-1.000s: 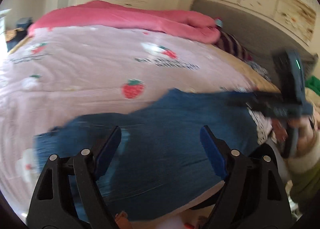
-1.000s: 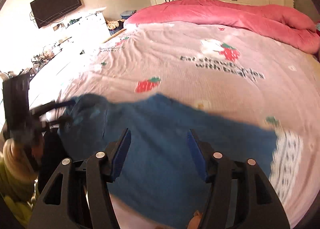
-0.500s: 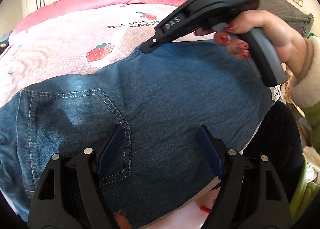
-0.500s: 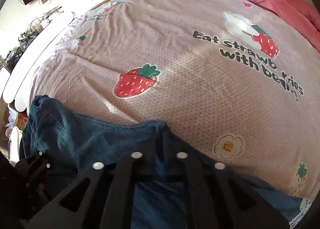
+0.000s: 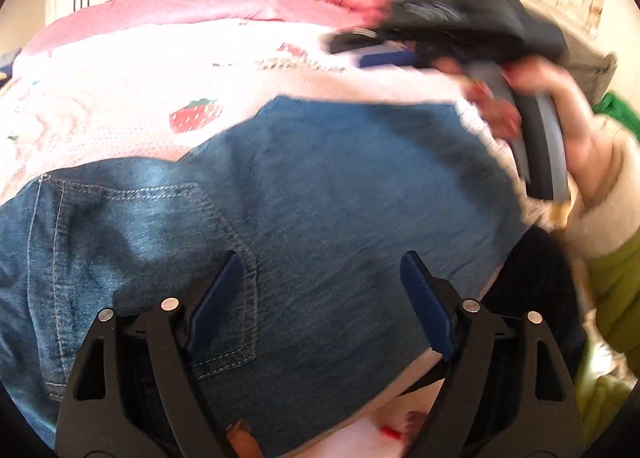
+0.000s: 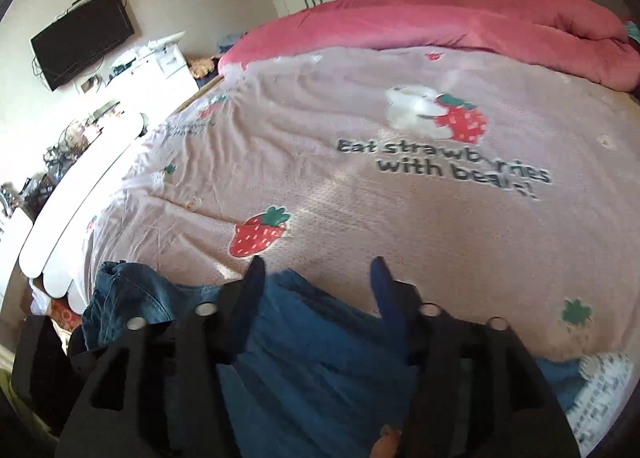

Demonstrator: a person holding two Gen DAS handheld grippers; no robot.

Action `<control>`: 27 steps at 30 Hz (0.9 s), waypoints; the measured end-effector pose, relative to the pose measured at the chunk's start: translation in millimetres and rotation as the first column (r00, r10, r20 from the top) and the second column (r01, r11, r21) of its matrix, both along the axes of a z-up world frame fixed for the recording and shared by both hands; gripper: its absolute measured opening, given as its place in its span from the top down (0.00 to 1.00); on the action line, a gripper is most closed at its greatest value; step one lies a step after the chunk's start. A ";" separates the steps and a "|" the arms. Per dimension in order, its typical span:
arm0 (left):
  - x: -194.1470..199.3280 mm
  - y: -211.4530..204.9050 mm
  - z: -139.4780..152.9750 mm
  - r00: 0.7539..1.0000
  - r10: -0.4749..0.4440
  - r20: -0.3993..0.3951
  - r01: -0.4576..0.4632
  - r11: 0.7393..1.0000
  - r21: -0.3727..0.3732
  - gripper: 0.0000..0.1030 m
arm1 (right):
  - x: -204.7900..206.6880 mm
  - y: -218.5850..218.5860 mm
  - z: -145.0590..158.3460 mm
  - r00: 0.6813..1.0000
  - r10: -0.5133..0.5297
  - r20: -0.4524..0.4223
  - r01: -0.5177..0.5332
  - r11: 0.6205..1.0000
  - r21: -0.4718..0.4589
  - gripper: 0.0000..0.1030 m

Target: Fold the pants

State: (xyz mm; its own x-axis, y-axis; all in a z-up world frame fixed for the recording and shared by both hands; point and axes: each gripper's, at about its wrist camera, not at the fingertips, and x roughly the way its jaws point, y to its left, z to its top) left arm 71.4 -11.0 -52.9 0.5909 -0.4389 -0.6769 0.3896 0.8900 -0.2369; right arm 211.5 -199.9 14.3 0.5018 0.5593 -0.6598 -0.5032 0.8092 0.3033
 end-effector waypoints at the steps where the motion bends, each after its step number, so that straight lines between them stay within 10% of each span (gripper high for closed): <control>1: -0.7 3.1 5.0 1.000 -0.010 0.010 0.010 0.999 -0.043 0.27 | -6.3 -20.7 2.9 0.999 -0.037 0.006 0.036 0.999 0.011 0.44; 8: 27.4 -9.6 38.6 0.998 -0.024 0.053 0.029 0.995 -0.093 0.25 | -21.3 -158.4 -9.0 0.937 -0.349 -0.015 0.350 0.937 0.012 0.43; 17: 112.2 -65.6 14.6 0.994 -0.019 -0.103 0.018 1.000 -0.017 0.26 | 0.3 -171.4 -41.3 0.931 -0.340 -0.131 0.345 0.938 0.017 0.44; 19: 117.4 -76.4 7.0 0.995 -0.012 -0.102 0.015 1.000 0.024 0.29 | 6.5 -165.5 -45.0 0.934 -0.326 -0.144 0.330 0.944 0.006 0.56; 20: 122.6 -80.3 -0.1 0.992 0.000 -0.125 0.007 0.998 0.059 0.29 | 8.0 -163.5 -45.2 0.935 -0.325 -0.139 0.327 0.945 -0.012 0.86; 27: 125.5 -76.7 -9.0 0.990 0.013 -0.143 -0.005 0.998 0.059 0.31 | 11.9 -170.5 -62.4 0.925 -0.357 -0.131 0.351 0.934 -0.066 0.90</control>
State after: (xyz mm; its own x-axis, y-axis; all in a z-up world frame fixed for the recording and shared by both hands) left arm 196.9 -87.6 -61.9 0.4895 -0.3911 -0.7794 0.3471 0.9073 -0.2374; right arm 223.4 -370.5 -48.1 0.5641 0.3335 -0.7554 -0.1373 0.9400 0.3124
